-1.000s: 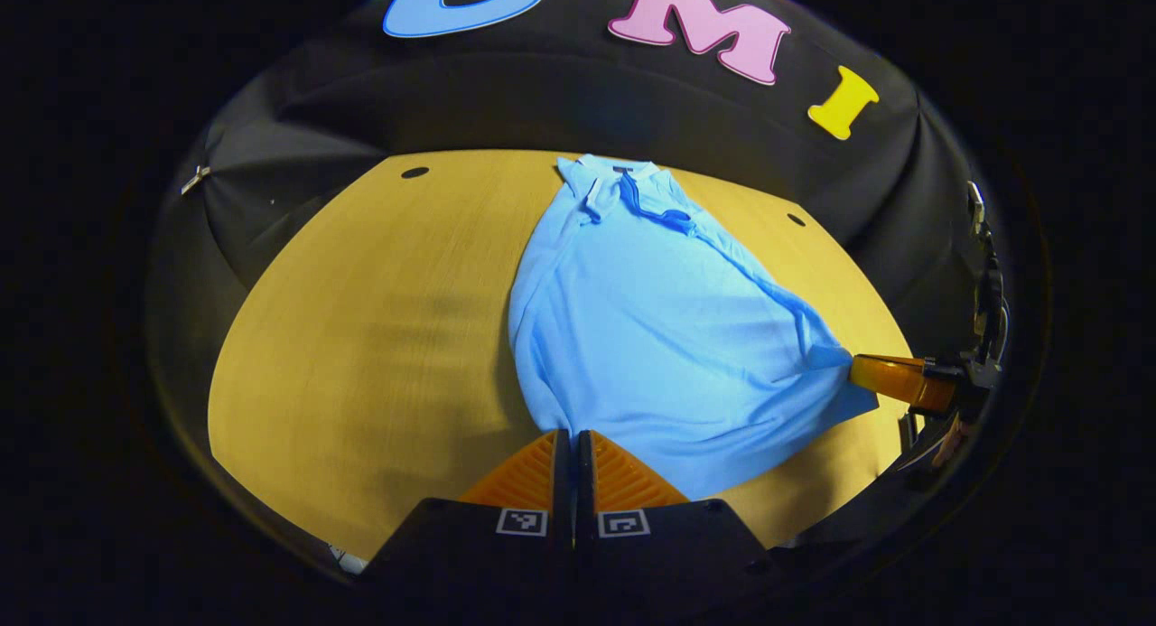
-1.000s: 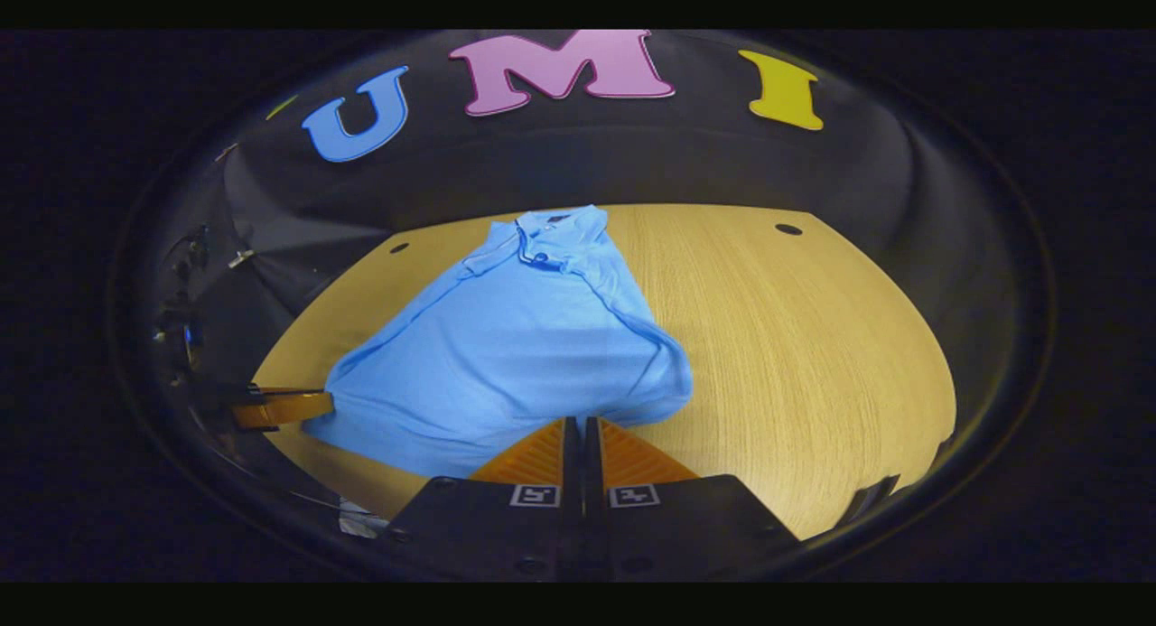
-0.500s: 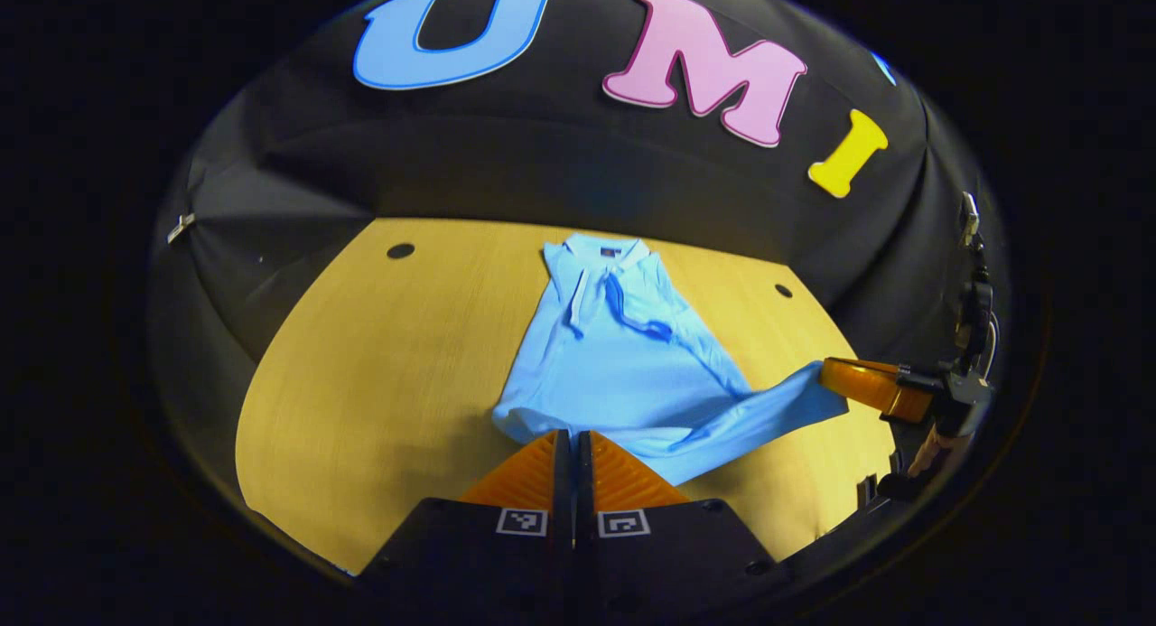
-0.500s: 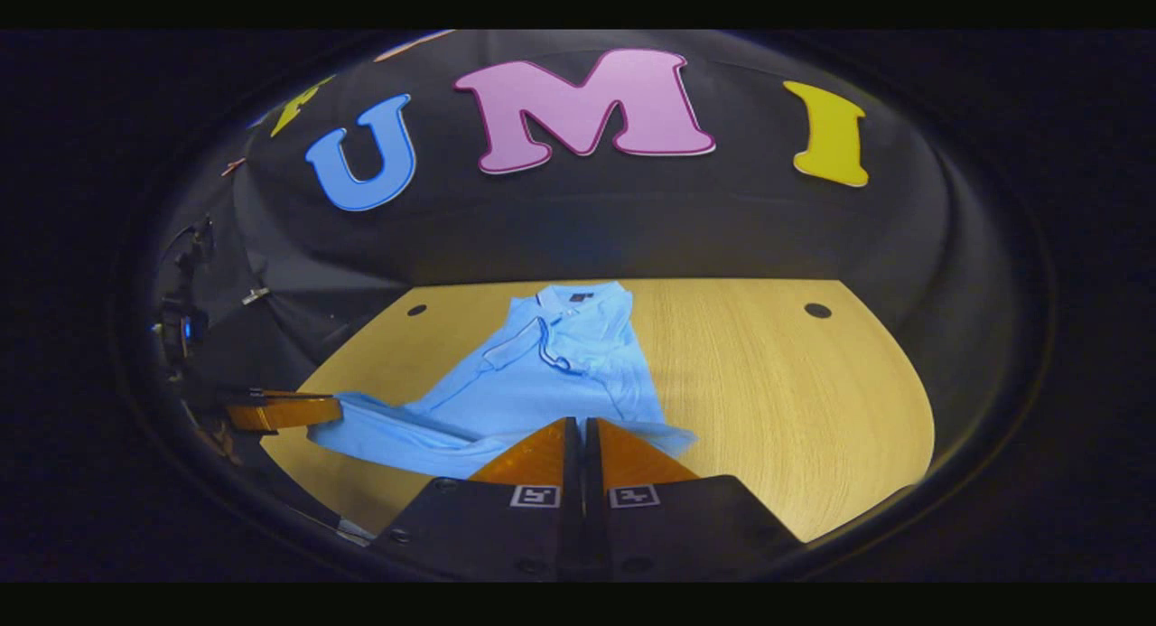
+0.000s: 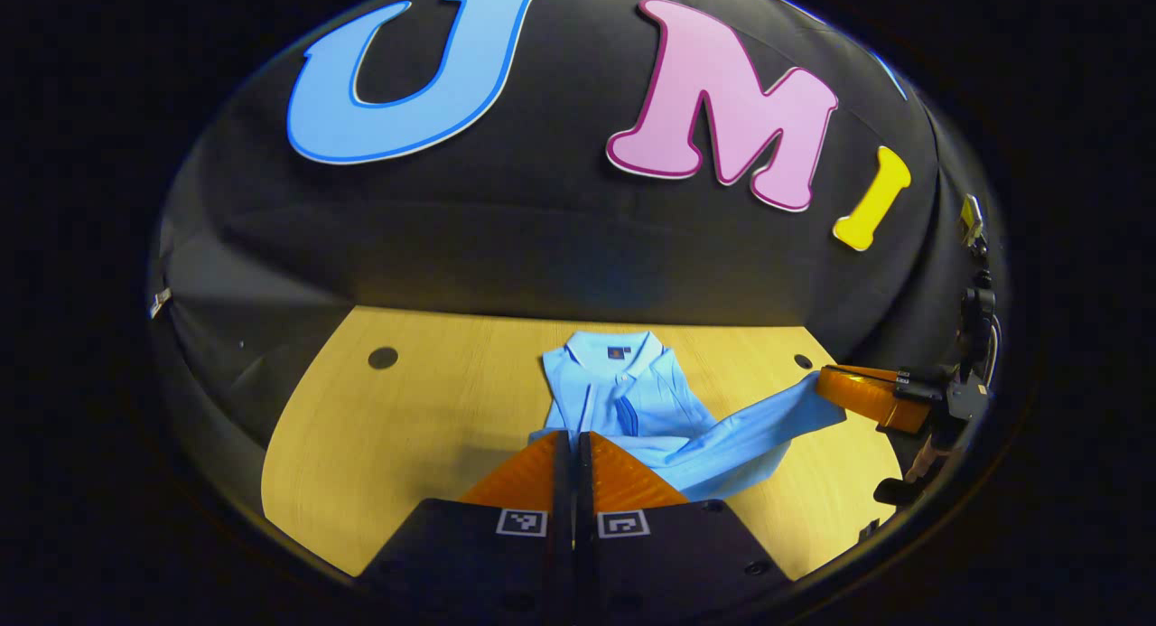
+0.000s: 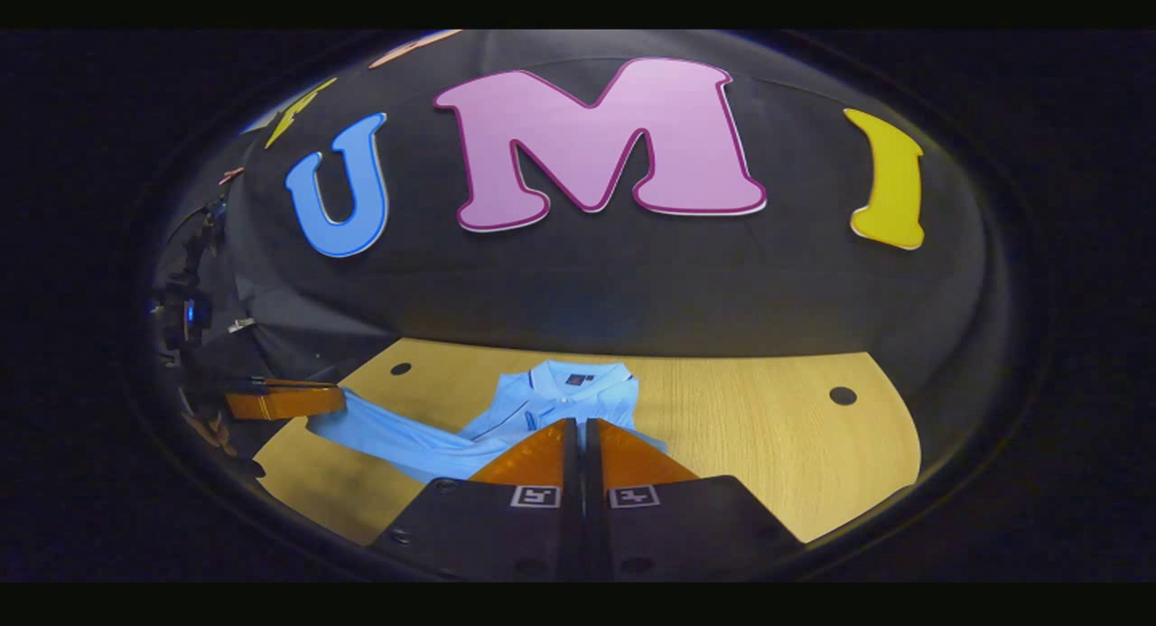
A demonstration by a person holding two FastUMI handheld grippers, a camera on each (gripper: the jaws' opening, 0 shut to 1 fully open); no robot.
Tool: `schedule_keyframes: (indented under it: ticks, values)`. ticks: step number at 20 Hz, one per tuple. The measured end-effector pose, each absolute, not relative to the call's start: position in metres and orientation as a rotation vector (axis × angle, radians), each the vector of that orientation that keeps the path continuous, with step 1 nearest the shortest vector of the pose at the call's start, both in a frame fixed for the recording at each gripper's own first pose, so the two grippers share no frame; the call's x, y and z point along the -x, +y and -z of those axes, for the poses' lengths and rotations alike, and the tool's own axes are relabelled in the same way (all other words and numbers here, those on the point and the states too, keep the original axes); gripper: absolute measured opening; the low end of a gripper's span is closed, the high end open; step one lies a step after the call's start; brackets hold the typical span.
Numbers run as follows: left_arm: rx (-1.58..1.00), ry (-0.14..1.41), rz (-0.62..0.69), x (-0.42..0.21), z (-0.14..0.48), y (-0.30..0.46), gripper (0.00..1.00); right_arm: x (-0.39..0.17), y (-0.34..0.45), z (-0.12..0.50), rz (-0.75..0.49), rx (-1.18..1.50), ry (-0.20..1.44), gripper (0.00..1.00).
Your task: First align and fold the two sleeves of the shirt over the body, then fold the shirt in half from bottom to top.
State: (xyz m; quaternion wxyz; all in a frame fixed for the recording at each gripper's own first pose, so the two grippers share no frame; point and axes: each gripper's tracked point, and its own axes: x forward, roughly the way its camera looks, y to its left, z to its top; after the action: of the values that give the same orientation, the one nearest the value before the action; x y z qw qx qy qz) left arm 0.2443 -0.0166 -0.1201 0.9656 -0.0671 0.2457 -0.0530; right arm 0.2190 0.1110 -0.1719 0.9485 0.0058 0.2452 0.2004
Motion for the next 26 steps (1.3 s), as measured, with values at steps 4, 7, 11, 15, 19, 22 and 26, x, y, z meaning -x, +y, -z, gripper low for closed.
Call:
schedule_keyframes:
  ticks: [4,7,11,15,19,22,26]
  values:
    - [0.123,0.457,0.091,-0.313,0.120,-0.006,0.06,-0.287,0.118,0.172,-0.384,-0.007,0.444,0.00]
    - [0.111,0.434,0.072,-0.364,0.127,0.004,0.06,-0.335,0.121,0.174,-0.371,0.016,0.395,0.10]
    - [0.085,0.396,0.071,-0.424,0.147,0.006,0.06,-0.389,0.128,0.197,-0.360,0.033,0.366,0.10]
    - [0.065,0.353,0.051,-0.469,0.184,0.008,0.06,-0.422,0.132,0.238,-0.348,0.068,0.346,0.10]
    - [0.067,0.316,-0.008,-0.494,0.213,0.024,0.06,-0.436,0.134,0.272,-0.335,0.115,0.344,0.00]
    - [0.034,0.297,-0.068,-0.503,0.220,0.028,0.27,-0.434,0.134,0.283,-0.319,0.146,0.355,0.07]
    - [-0.013,0.275,-0.078,-0.481,0.202,0.022,0.80,-0.424,0.123,0.281,-0.282,0.168,0.326,0.39]
